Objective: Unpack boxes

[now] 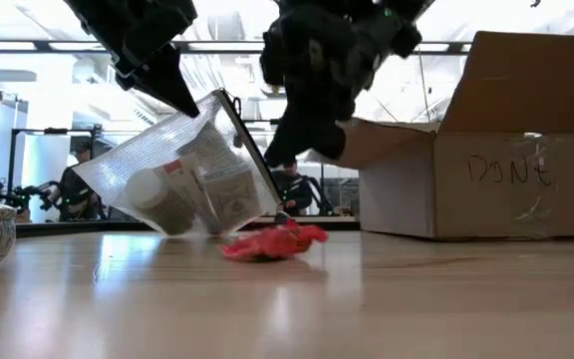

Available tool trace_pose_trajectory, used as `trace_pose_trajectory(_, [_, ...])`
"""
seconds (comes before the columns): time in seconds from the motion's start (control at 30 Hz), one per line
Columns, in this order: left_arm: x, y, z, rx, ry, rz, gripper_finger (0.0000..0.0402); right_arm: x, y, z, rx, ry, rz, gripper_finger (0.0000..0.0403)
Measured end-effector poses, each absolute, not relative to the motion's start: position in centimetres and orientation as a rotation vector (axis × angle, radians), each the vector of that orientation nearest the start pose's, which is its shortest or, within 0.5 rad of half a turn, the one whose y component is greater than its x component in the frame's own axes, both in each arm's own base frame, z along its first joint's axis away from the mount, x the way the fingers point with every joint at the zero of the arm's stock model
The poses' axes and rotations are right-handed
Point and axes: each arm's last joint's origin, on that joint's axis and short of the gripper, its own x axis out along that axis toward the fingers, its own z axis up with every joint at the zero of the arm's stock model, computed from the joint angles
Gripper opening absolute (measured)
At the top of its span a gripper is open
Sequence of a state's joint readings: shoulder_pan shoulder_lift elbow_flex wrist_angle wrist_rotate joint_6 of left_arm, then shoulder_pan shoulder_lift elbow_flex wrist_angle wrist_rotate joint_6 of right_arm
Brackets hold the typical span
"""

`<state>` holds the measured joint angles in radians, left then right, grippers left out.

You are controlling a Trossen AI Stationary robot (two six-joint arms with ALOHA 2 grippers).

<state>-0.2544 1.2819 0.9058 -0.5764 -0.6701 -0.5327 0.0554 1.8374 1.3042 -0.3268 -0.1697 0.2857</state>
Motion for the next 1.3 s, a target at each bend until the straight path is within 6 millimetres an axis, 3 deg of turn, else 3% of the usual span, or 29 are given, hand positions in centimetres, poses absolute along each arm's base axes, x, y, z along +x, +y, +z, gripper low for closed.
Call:
trace_pose_trajectory(0.13, [24.4, -4.5, 24.9, -0.066, 0.721, 0.591, 0.0000, 39.0, 2.4, 22.3, 0.282, 0.908, 0.079, 0.0000])
trace_pose_trajectory(0.37, [24.4, -4.5, 24.9, -0.055, 0.725, 0.587, 0.0000, 38.9, 2.8, 20.5, 0.272, 0.996, 0.226, 0.0017])
trace_pose_trajectory(0.73, [24.4, -4.5, 24.9, -0.049, 0.727, 0.584, 0.0000, 39.4, 3.1, 19.8, 0.269, 0.982, 0.274, 0.0198])
trace_pose_trajectory(0.9, [24.4, -4.5, 24.9, -0.042, 0.729, 0.581, 0.0000, 39.7, 3.2, 18.7, 0.263, 1.007, 0.297, 0.0250])
trace_pose_trajectory(1.3, [24.4, -4.5, 24.9, -0.044, 0.732, 0.576, 0.0000, 40.7, 4.8, 15.3, 0.246, 1.055, 0.378, 0.0265])
